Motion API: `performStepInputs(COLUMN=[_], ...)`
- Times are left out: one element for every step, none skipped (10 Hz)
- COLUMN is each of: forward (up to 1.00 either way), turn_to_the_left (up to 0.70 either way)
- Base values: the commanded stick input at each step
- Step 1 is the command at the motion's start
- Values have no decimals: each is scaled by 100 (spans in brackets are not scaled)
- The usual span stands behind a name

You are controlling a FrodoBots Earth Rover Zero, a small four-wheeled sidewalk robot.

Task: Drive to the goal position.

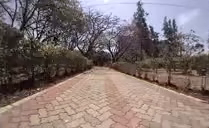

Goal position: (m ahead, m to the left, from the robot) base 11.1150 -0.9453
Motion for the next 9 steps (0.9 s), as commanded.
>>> performStepInputs(forward=[70,70,70,70,70,70,70,70,70], turn_to_the_left=[0,0,0,0,0,0,0,0,0])
